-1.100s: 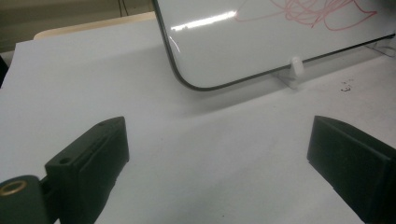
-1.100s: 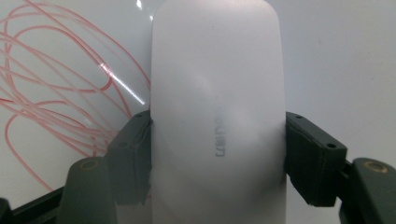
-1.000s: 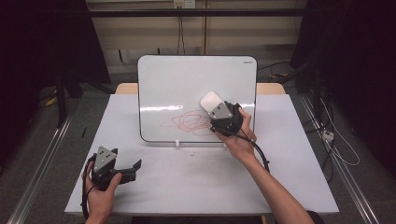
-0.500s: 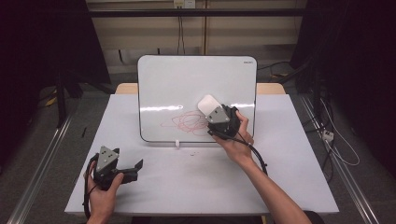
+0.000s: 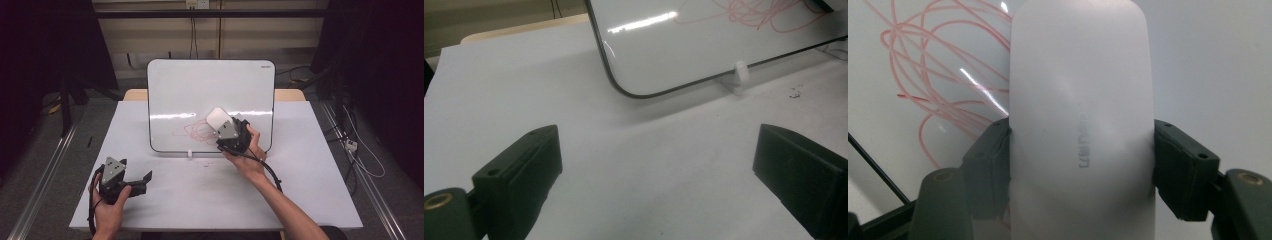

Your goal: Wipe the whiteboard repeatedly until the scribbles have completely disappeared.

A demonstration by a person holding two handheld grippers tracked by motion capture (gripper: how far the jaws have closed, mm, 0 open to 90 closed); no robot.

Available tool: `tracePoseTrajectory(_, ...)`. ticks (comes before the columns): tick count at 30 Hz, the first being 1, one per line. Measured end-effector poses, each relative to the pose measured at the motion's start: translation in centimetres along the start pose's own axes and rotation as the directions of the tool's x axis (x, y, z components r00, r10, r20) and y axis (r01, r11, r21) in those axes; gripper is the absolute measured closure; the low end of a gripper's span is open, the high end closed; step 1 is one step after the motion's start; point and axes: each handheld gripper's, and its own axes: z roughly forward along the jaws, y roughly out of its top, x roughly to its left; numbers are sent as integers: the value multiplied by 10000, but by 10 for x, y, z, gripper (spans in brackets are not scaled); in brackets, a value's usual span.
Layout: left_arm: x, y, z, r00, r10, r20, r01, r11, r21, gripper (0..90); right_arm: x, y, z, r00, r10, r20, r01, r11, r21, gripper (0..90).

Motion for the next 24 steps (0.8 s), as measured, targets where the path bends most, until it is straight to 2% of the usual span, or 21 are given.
tracePoseTrajectory(9, -1, 0, 1, 10000, 55, -4, -55, 10000, 66, 56, 11, 1, 0, 9997, -231, 42, 230, 9997, 27, 317)
tracePoseTrajectory(19, -1, 0, 1, 10000, 69, 9, -69, 10000, 67, 56, 19, 3, 1, 9998, -127, 139, 126, 9999, 40, 318)
tracePoseTrajectory(24, -1, 0, 2, 10000, 78, 20, -78, 9999, 76, 56, 23, 3, 1, 9996, -279, 60, 279, 9996, 6, 318)
